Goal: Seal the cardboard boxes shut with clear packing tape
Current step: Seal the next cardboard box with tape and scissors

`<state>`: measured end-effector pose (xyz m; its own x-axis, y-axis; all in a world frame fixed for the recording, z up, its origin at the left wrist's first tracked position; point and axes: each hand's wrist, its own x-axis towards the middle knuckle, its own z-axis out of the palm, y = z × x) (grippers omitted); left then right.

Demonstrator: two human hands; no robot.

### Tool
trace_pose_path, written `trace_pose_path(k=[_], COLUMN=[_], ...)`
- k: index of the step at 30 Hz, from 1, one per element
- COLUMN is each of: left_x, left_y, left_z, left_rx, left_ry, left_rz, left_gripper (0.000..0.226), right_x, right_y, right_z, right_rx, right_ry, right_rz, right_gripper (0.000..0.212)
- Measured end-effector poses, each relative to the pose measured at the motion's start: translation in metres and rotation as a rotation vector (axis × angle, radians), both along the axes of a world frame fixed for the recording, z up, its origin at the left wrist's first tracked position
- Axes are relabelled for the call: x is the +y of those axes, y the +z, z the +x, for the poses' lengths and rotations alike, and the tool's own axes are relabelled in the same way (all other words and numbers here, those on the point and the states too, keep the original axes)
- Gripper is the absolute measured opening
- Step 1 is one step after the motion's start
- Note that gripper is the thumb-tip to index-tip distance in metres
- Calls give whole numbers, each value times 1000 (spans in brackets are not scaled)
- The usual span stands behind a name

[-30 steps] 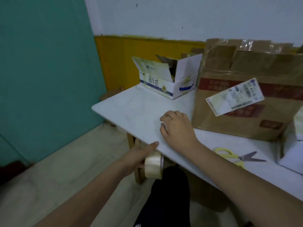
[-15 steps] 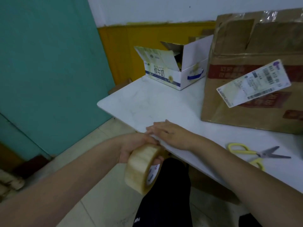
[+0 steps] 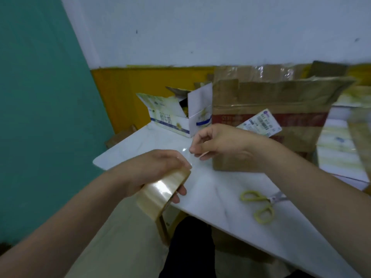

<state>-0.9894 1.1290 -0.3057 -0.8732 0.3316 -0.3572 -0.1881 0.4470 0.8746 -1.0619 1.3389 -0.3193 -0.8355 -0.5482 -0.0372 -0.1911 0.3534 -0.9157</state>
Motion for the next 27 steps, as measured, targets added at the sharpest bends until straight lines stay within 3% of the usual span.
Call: trace_pose_path(k=[3,6,11,12,15,17,19,21,22,25,27], left_x=[23,55,76,73,63,72,90,107,115,122,118], left_y=[2,3,20,30,69,104,125,126,118,87,57], left_z=[6,11,16,11,-28,-68,-103,-128,-137,-140,-139], left_rx=[63,168,364,453,951,1018,763,487,441,508,586], left_ry=[-10,-2,-48,-6,331,395,95,-272,-393,-530,-615], left_rz=[111,196,126,125,159,204,155,-26,-138,-341,-371], left_gripper=[19,24,23,28,31,29,28,25,25,42,67], right_x=[19,31,44,49,66,74,80,85,88,97,101], right_y=[33,64,109,117,135,144,152,157,158,153,146], right_z=[26,46,78,81,88,89,89,91,93,101,104], right_rx=[141,497,873,924,1065,1156,1223,1225,1222,1219,1206], right_ry=[-199,-328,-294,-267,-239,-230,-221,-218,-222,-225,-219], right_rz=[38,353,684,725,765,775,742,696,668,611,573], right_gripper=[17,14,10,10,10,13,17,19,19,18,15])
